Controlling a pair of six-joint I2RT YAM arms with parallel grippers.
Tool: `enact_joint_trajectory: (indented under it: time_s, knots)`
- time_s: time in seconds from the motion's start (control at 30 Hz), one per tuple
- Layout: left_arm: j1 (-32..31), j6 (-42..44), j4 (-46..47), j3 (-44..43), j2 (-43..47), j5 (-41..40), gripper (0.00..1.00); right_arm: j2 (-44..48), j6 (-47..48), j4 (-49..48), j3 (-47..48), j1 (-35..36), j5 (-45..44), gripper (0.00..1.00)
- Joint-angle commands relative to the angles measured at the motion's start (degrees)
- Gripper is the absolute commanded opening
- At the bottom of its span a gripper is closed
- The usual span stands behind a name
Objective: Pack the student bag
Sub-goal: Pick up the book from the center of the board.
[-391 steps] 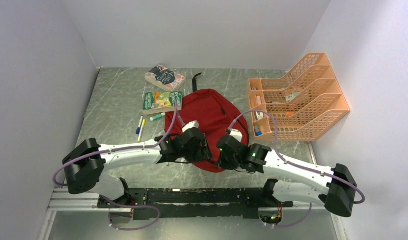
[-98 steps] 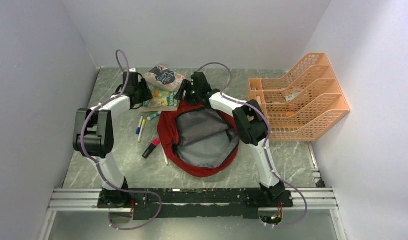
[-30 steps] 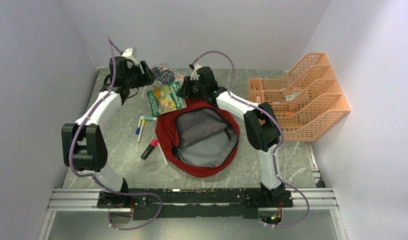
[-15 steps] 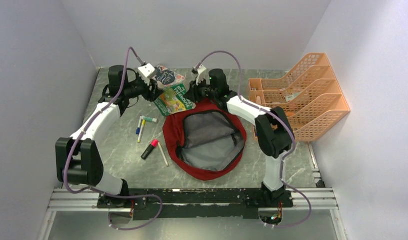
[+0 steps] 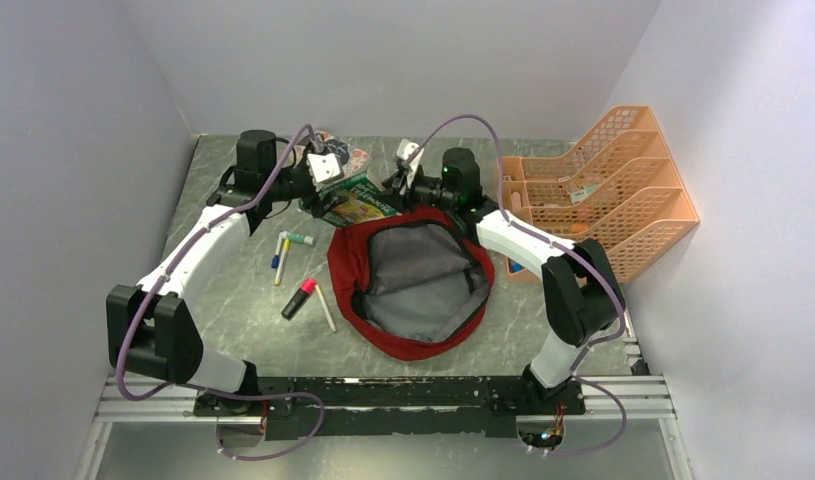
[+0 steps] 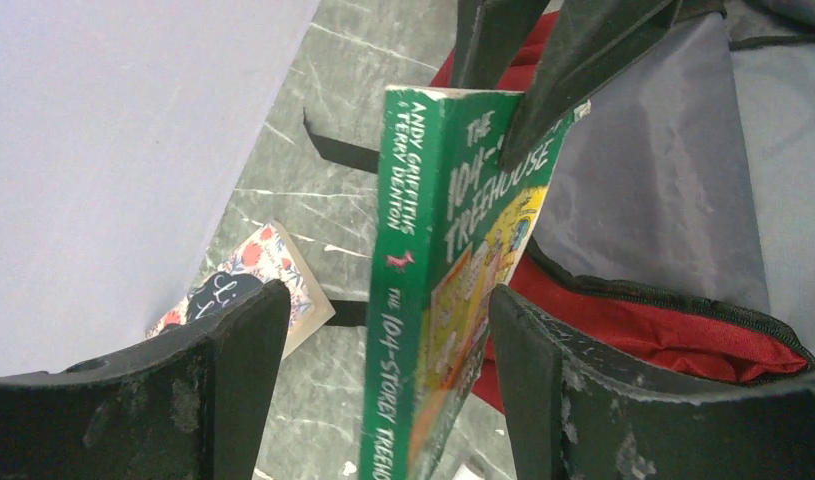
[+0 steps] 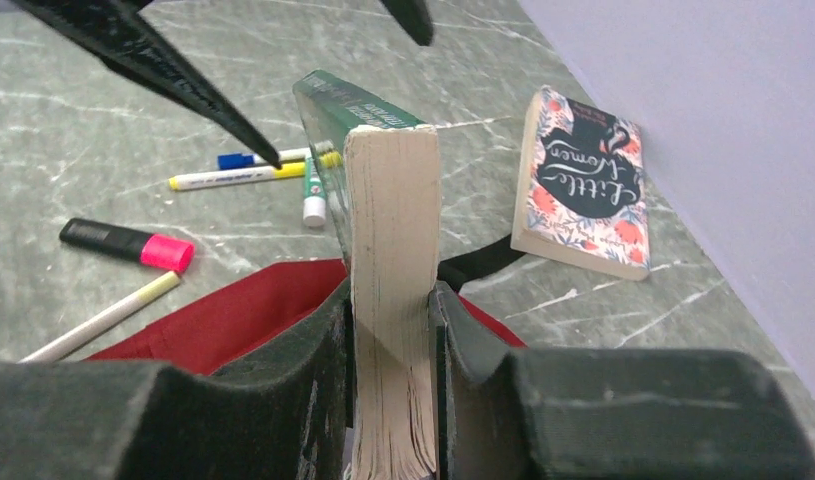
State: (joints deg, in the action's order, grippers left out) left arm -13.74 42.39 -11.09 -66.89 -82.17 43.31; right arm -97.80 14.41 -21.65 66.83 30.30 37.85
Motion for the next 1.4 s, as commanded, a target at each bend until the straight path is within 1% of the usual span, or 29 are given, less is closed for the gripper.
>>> enact_joint_trajectory:
  time_s: [0.0,0.2,0.33,0.4,0.5,0.6,0.67,0.7,0.73,0.77,0.8,0.83,0.87,0.9,0.93,1.0,1.07,1.2,1.37]
  knots:
    - [-0.8,3.5,-0.9,0.1,-0.1,2.1,0.78,3.5,2.8,-9.8,-2.4,-0.5,6.1,0.0]
    - [-2.1,4.3,-3.2,-0.1,-1.1,5.9,0.73,5.5,-0.2,-19.2,-6.5,-2.0,9.0,0.0]
    - [-3.7,4.9,-5.8,-0.8,-1.9,8.8,0.7,5.9,-1.0,-20.8,-6.4,-2.4,9.1,0.0]
    - [-4.7,5.2,-7.4,-1.3,-2.6,9.4,0.66,5.9,-0.7,-20.7,-6.2,-2.4,9.4,0.0]
    - [-5.7,6.1,-9.2,-2.2,-3.6,9.2,0.5,6.2,-0.3,-20.8,-6.4,-2.6,10.0,0.0]
    - [-6.6,6.4,-10.1,-3.3,-4.1,7.6,0.26,6.9,1.5,-18.2,-6.3,-2.7,10.8,0.0]
    - [-6.7,6.8,-10.9,-4.4,-4.0,8.0,0.1,7.8,4.2,-12.8,-5.3,-2.9,12.4,0.0]
    - [-6.7,7.0,-10.8,-4.6,-3.7,8.1,0.06,8.3,6.1,-8.8,-4.3,-2.9,13.7,0.0]
    - [-6.7,6.9,-10.4,-4.5,-3.2,8.2,0.05,8.8,8.6,-3.8,-3.2,-3.0,15.0,0.0]
    - [-6.7,7.0,-9.9,-4.3,-2.5,8.3,0.05,9.2,12.1,1.0,-2.0,-3.1,16.0,0.05]
    - [-6.7,7.4,-9.6,-4.0,-1.8,8.6,0.05,9.5,14.3,6.0,-0.9,-3.1,17.1,0.17]
    - [-6.7,7.8,-9.2,-3.7,-1.2,9.0,0.05,9.9,15.9,9.9,-0.1,-3.0,17.2,0.38]
    - [-6.7,8.2,-9.0,-3.5,-0.5,9.6,0.05,10.4,16.6,12.1,-0.1,-3.1,16.9,0.51]
    - [-6.7,8.5,-9.1,-3.4,-0.1,10.4,0.05,11.1,17.6,13.7,-0.4,-3.1,16.7,0.59]
    - [-6.8,9.1,-9.6,-3.6,0.2,11.4,0.05,11.9,18.6,14.0,-1.1,-3.1,16.5,0.63]
    - [-7.0,10.5,-10.9,-4.3,0.4,13.3,0.05,13.2,18.7,13.4,-2.3,-3.1,15.5,0.67]
    - [-7.6,11.8,-12.5,-5.1,0.5,14.3,0.05,13.4,18.6,14.3,-2.1,-3.1,15.0,0.68]
    - [-8.4,13.7,-14.4,-5.7,1.1,14.5,0.05,11.7,22.2,22.5,1.9,-3.1,16.5,0.65]
    - [-8.9,14.4,-15.1,-6.2,1.4,14.5,0.05,10.8,22.2,25.6,2.8,-2.9,17.4,0.62]
